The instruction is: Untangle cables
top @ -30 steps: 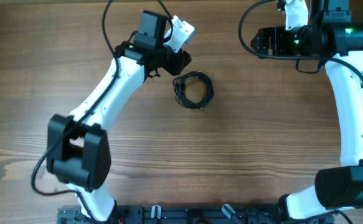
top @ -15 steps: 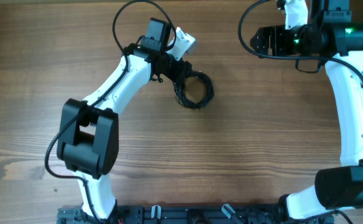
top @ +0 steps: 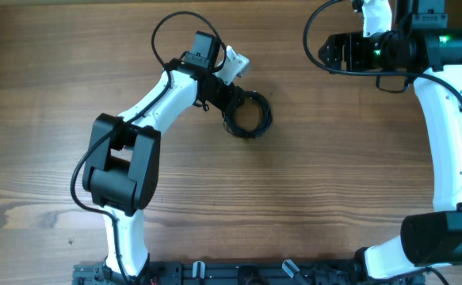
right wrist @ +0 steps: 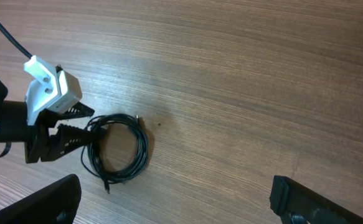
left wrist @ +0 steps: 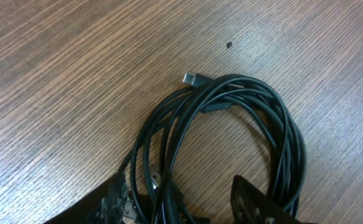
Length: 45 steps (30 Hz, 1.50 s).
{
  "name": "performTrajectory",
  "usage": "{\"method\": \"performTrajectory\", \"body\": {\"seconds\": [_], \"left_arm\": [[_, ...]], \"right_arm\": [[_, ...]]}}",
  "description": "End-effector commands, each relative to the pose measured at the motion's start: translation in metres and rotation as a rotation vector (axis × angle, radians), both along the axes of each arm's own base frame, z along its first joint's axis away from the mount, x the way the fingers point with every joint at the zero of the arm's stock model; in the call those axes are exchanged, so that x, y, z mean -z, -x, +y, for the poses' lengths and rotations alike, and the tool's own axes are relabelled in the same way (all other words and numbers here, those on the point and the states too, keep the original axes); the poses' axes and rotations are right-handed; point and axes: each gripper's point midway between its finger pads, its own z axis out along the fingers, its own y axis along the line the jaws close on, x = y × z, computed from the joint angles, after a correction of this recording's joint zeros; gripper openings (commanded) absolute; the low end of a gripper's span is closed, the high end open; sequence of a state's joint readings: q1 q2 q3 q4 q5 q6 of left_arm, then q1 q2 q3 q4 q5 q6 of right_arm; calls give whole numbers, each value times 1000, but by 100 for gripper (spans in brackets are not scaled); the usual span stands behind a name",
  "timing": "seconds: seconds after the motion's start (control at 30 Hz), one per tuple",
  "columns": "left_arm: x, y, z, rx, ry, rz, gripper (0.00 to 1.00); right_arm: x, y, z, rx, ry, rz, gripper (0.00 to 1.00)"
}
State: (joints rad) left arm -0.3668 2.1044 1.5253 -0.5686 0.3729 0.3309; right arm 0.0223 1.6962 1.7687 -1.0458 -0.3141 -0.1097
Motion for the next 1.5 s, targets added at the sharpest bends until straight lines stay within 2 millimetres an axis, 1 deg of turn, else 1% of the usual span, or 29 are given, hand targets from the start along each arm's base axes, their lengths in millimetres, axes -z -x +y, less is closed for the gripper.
{"method": "performTrajectory", "body": {"seconds": [0.0,0.33,0.57,0.77,0.97,1.07,1.13,1.2,1.33,1.47], "left_arm": [[2,0,-6,16,23,8,55],[3,1,-7,17,24,14,54],[11,2,-6,17,18,29,54],[14,1,-6,17,17,31,52],[24,3,-6,17,10,53,51],[27,4,-5,17,8,58,44],[27,4,-5,17,8,57,34],[27,3,-6,17,10,54,20],[27,3,-6,13,10,56,4],[25,4,-5,5,11,61,4]], "right_arm": [[8,-2,4,-25,-14,12,100],[7,-2,4,-25,-14,12,100],[7,-2,4,-25,-15,12,100],[7,-2,4,-25,-15,12,100],[6,-2,7,-36,-30,7,100],[6,-2,7,-36,-29,7,100],[6,-2,7,-39,-28,6,100],[6,-2,7,-39,-28,6,100],[6,-2,7,-38,-27,6,100],[7,-2,5,-30,-18,8,100]]}}
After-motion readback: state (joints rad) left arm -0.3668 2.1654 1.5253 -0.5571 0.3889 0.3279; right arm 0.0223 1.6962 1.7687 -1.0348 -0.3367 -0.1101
